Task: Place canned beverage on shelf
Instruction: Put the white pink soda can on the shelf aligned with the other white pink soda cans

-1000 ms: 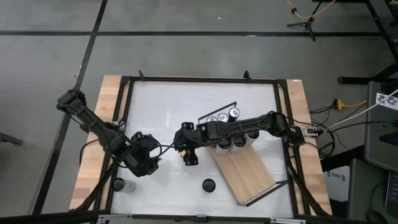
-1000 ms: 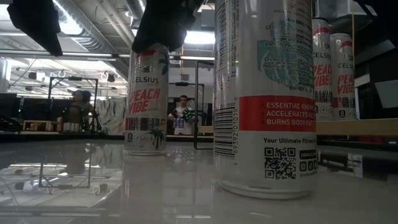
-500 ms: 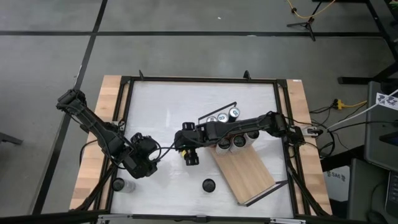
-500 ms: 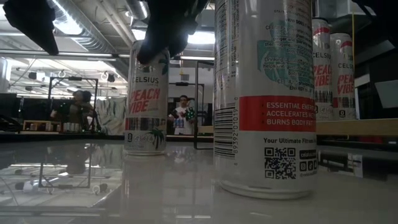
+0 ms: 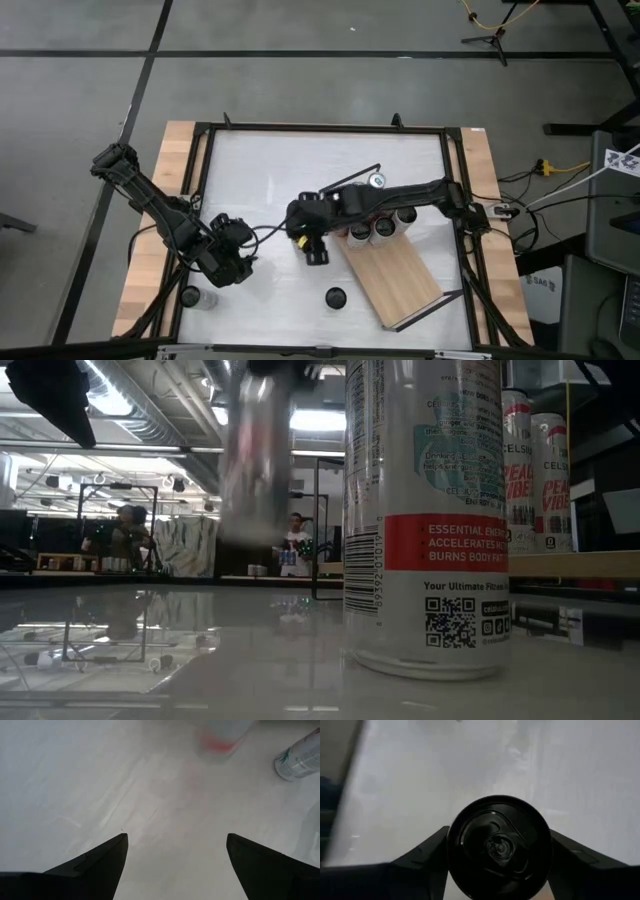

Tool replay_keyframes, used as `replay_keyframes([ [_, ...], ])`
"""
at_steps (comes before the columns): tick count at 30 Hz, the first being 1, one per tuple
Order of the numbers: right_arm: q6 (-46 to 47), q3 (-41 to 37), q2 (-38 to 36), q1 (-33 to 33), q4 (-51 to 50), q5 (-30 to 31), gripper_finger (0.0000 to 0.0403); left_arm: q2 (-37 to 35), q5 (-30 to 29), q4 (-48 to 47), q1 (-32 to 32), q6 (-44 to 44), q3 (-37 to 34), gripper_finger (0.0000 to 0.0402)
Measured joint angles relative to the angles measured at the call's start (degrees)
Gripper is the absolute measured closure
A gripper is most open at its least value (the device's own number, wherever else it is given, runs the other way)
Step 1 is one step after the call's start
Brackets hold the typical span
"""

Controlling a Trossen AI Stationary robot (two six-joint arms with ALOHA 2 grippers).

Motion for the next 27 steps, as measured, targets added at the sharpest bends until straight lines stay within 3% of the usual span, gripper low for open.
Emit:
replay_keyframes([
  [2, 0.02, 5.5, -0.32, 0.27, -6.03, -1.96, 0.0155, 0.0, -0.15, 0.01, 0.0, 0.0, 0.0, 0.007],
  [5, 1.41, 1.33, -6.09, 0.64, -4.75, -5.44, 0.0157, 0.0, -0.52, 0.04, 0.0, -0.02, 0.0, 0.007],
  [9, 6.99, 1.48, -12.0, 1.11, -8.37, -7.7, 0.0158, 0.0, -1.41, 0.18, 0.02, -0.09, 0.0, 0.007],
  [16, 7.52, 2.04, -19.96, 3.89, -13.51, -5.05, 0.0156, 0.0, -2.89, 0.16, 0.07, -0.11, 0.0, 0.007],
  [24, 10.94, 2.03, -24.9, 9.82, -28.16, 1.74, 0.0157, 0.0, -2.91, -0.01, 0.07, -0.12, 0.0, 0.007],
  [27, 11.66, 0.72, -26.97, 12.57, -27.6, 2.23, 0.0156, 0.0, -2.03, 0.01, 0.07, -0.14, 0.0, 0.007],
])
